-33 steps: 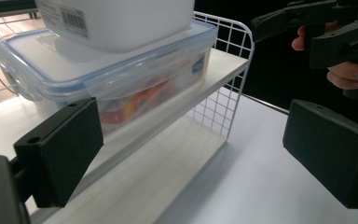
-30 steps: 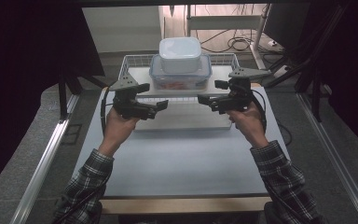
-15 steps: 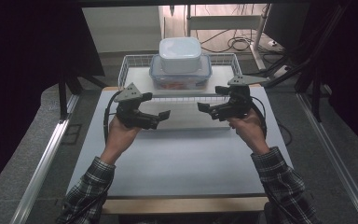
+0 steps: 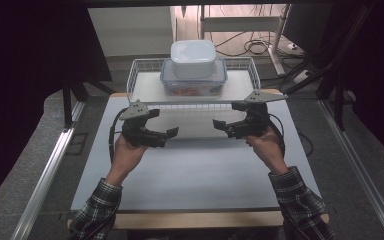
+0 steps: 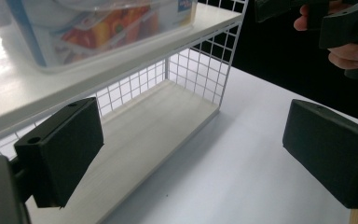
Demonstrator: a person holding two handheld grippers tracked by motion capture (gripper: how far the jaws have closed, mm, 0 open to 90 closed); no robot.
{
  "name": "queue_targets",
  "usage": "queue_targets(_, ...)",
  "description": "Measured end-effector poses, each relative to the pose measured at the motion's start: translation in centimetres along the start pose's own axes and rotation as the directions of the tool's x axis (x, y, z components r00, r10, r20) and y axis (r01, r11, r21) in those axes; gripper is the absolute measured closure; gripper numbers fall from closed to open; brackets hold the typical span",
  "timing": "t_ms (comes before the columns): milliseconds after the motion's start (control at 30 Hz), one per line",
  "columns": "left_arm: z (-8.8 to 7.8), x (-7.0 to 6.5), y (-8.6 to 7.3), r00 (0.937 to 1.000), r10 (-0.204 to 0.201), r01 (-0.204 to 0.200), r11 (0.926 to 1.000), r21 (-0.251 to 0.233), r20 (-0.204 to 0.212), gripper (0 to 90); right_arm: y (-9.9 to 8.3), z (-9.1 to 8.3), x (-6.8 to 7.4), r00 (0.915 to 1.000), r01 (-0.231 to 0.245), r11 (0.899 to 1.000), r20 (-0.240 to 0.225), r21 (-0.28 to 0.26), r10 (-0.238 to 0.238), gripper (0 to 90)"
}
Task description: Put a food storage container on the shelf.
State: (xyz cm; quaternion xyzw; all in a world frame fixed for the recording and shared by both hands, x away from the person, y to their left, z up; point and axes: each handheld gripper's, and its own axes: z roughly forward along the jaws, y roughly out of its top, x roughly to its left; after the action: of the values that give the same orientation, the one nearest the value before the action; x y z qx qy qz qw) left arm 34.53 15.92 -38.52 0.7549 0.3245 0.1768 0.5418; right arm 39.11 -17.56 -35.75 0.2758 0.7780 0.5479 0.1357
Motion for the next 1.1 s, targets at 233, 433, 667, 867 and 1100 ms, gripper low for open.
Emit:
queue_targets(233, 0.0, -0.1, -1.6, 0.9996, -0.027, 0.027, 0.9996, -0.001, 0.01, 4.9, -1.0, 0.3, 0.4, 0.9998, 0.021, 0.999, 0.002, 0.036, -0.021, 1.1)
queue_targets(433, -0.2, -0.4, -2.5, 0.9997, -0.024, 0.024, 0.9996, 0.015, -0.008, 5.0, -1.3, 0.1, 1.2, 0.9988, 0.047, 0.998, 0.013, 0.043, -0.048, 0.7)
queue_targets(667, -0.8, -1.3, -3.2, 0.9993, 0.003, -0.001, 0.9992, 0.039, -0.037, 4.2, -2.0, -0.4, 2.0, 0.9975, 0.055, 0.997, 0.042, 0.046, -0.057, 0.0)
queue_targets(867, -1.0, -1.5, -3.8, 0.9986, 0.006, -0.003, 0.9983, 0.057, -0.053, 3.4, -2.6, -1.0, 2.1, 0.9974, 0.053, 0.997, 0.046, 0.054, -0.055, 0.0)
queue_targets(1100, -1.3, -1.7, -4.6, 0.9972, 0.007, -0.001, 0.9969, 0.079, -0.074, 3.3, -3.8, -1.4, 1.9, 0.9977, 0.043, 0.996, 0.049, 0.081, -0.047, 0.0)
